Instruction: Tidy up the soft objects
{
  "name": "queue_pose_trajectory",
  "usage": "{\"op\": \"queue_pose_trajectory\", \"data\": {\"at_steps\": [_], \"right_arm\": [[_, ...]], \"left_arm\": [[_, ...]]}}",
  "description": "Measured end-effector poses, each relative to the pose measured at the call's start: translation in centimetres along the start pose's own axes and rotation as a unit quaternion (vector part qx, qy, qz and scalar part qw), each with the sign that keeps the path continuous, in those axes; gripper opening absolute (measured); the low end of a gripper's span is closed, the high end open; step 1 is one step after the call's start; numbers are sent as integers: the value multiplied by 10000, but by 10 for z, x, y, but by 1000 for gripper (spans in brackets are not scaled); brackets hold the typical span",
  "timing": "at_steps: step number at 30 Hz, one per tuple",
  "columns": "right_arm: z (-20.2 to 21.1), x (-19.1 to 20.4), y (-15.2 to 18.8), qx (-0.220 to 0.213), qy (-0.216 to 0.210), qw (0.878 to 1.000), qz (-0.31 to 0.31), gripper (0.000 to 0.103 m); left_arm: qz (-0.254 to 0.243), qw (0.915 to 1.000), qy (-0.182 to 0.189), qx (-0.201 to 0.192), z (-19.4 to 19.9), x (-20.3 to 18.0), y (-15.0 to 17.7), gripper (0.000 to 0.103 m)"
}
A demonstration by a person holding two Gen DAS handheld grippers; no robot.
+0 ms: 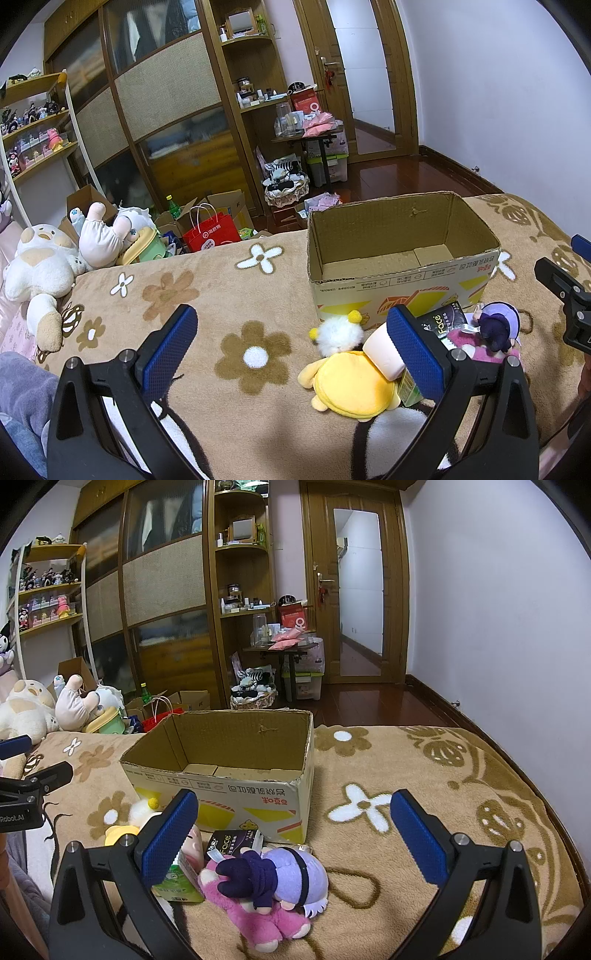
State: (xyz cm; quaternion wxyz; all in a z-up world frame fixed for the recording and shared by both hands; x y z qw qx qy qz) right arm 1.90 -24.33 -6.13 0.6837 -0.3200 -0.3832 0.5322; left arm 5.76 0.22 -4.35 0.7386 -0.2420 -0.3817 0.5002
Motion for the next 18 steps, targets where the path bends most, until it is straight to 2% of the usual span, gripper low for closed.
{"op": "queue_pose_trajectory", "data": {"at_steps": [18], "right_arm": [[-2, -1, 2, 75, -48, 9999, -89, 103]], "left_arm": [[-83, 9999, 47, -73, 4, -2, -2, 101]]}}
Point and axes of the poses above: each gripper's, at about its wrist camera, not at the fingertips, and z roughly against the way its jaws point, x to its left, y to its underside, the point moved 7 cm from there along -z, roughly the way its jaws point, and after that the axes turned 9 degrees about -z, right-handed, at the moved point
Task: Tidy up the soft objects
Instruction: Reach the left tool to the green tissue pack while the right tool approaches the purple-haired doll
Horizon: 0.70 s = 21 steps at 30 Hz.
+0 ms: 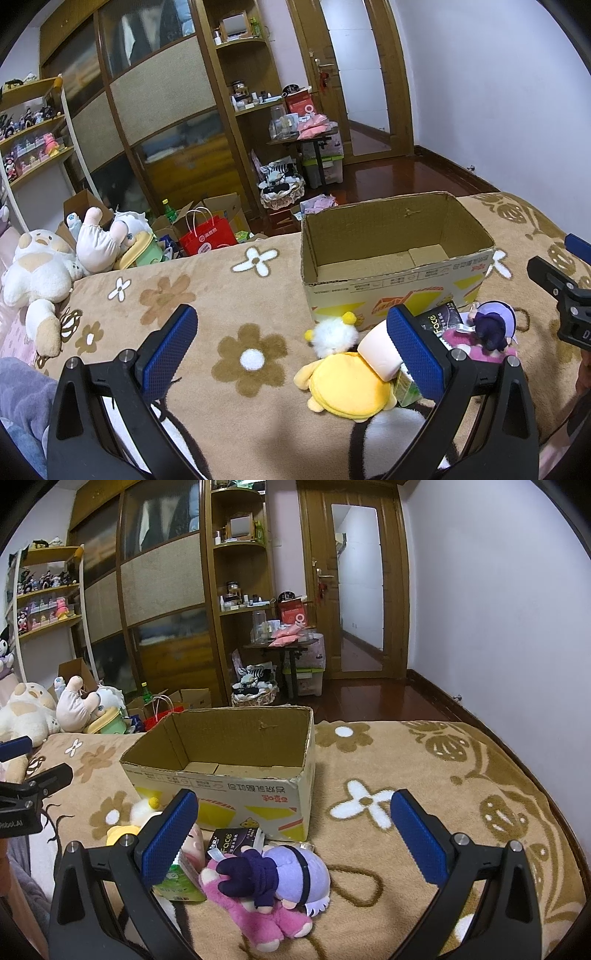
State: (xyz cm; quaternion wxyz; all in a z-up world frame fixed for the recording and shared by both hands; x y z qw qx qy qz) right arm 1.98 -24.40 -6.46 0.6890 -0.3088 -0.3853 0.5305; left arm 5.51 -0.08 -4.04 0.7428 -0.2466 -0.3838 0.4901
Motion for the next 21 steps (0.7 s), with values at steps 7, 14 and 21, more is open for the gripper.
{"op": "queue_pose_trajectory", "data": {"at_steps": [7, 14, 21], "right_arm": [[-3, 3, -8, 75, -78, 9999, 27, 103], [-11, 5, -10, 369, -156, 9992, -40, 103], [-23, -1, -4, 689, -219, 9970, -288, 103]], "left_arm": [[79, 9998, 185, -15, 1, -7, -3, 101], [-32, 9990, 432, 134, -5, -29, 0, 101], [-60, 9972, 636, 385, -20, -56, 2, 101]]}}
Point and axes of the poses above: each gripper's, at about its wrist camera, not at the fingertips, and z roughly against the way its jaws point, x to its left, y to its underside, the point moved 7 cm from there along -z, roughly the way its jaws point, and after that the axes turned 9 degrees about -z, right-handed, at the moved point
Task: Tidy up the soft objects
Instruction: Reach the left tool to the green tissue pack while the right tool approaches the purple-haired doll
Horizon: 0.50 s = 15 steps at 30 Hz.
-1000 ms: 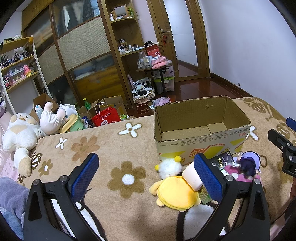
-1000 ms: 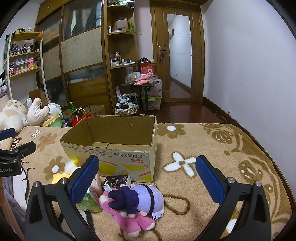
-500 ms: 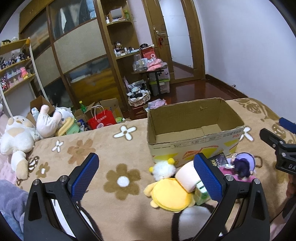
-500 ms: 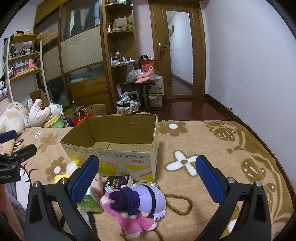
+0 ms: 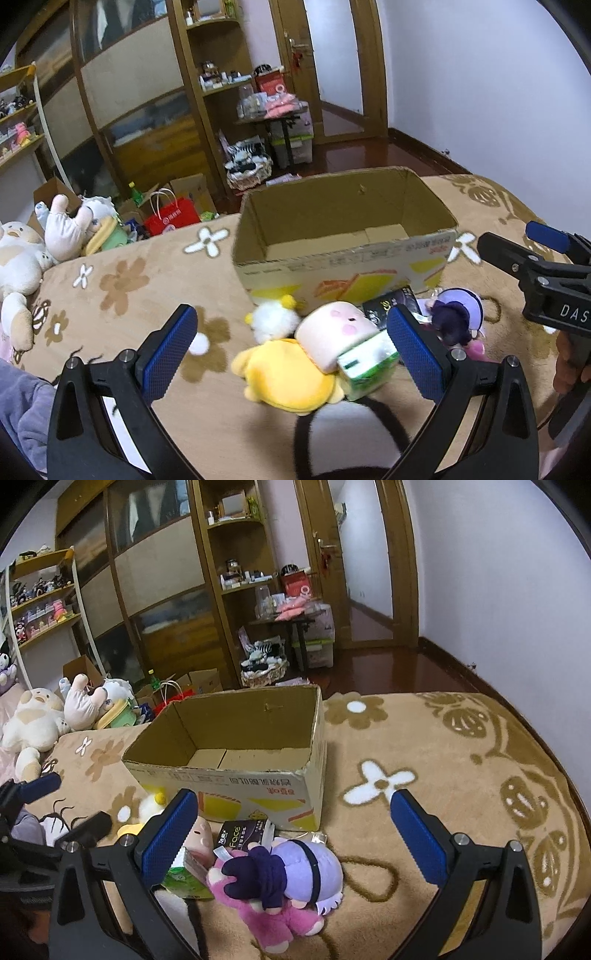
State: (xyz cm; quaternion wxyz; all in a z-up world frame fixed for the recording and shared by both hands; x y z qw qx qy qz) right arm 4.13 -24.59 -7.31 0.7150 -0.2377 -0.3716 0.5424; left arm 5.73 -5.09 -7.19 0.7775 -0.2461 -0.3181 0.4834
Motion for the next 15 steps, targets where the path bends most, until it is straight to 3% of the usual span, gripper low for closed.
{"op": "queue_pose_trajectory", "data": {"at_steps": [15], "right_arm": [[-37, -6, 10, 672, -72, 9977, -97, 103]], "left_arm": [[322, 9959, 434, 725, -44, -25, 16, 101]]}}
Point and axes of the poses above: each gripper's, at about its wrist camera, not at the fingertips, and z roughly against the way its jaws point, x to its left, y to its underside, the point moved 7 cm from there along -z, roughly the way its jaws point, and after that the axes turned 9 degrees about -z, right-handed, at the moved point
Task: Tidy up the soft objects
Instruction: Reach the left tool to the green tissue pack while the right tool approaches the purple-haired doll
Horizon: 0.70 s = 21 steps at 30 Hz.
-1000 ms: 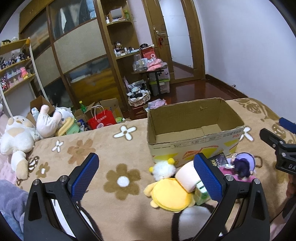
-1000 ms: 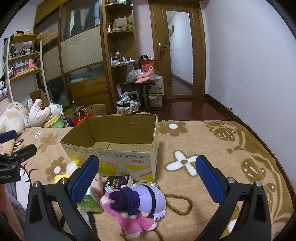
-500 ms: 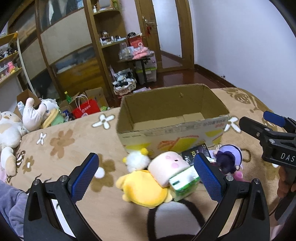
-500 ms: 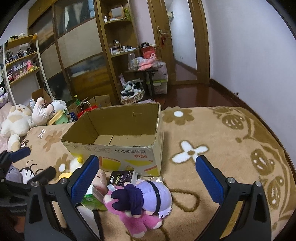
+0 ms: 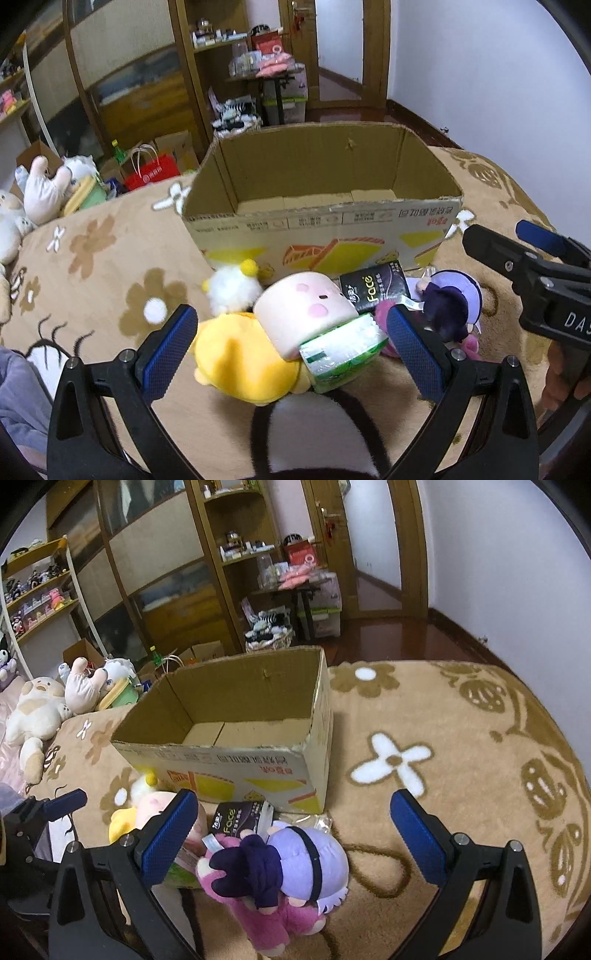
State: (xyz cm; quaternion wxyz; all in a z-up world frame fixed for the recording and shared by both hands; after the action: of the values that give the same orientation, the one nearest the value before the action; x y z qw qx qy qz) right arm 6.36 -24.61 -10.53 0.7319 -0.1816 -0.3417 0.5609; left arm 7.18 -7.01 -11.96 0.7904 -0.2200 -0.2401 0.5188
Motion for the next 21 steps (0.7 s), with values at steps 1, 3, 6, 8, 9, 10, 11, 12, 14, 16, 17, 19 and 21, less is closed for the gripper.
{"op": "queue_pose_trajectory", "data": {"at_steps": [1, 3, 6, 8, 9, 10, 11, 12, 14, 16, 17, 19, 21], "right_arm": [[-2, -1, 1, 27, -4, 10000, -17, 103], [-6, -3, 3, 60, 7, 10000, -35, 103], [-12, -4, 4, 100, 6, 9999, 17, 103], [-16, -3, 6, 176, -14, 9998, 37, 103], [-18, -3, 7, 223, -18, 9997, 42, 103], [-21, -3, 9, 277, -11, 9996, 43, 103], [-24, -4, 10, 345, -22, 9994, 38, 103], [-26, -4, 12, 408, -37, 9992, 22, 103], [-31, -5, 16, 537, -67, 9985, -24, 103], [-35, -6, 19, 617, -84, 9980, -59, 103], [-37, -7, 20, 648, -91, 9978, -79, 103], [-39, -8, 22, 677, -89, 9976, -99, 103], [-42, -8, 24, 710, -76, 9974, -108, 103]], "left_arm": [[11, 9999, 99, 76, -4, -2, 2, 101], [-31, 9996, 234, 172, -8, -8, 4, 101], [-71, 9991, 305, 279, -13, -13, 7, 101], [-48, 9984, 398, 406, -19, -16, 10, 101], [-26, 9980, 432, 455, -22, -17, 11, 101], [-5, 9977, 448, 501, -24, -17, 12, 101], [25, 9973, 473, 565, -26, -17, 14, 101], [57, 9967, 517, 628, -29, -17, 15, 98], [111, 9957, 575, 720, -32, -17, 18, 93], [146, 9945, 630, 820, -36, -18, 21, 90], [178, 9936, 676, 884, -38, -18, 22, 90], [232, 9924, 720, 972, -41, -18, 25, 90], [263, 9911, 784, 1039, -43, -20, 27, 83]]}}
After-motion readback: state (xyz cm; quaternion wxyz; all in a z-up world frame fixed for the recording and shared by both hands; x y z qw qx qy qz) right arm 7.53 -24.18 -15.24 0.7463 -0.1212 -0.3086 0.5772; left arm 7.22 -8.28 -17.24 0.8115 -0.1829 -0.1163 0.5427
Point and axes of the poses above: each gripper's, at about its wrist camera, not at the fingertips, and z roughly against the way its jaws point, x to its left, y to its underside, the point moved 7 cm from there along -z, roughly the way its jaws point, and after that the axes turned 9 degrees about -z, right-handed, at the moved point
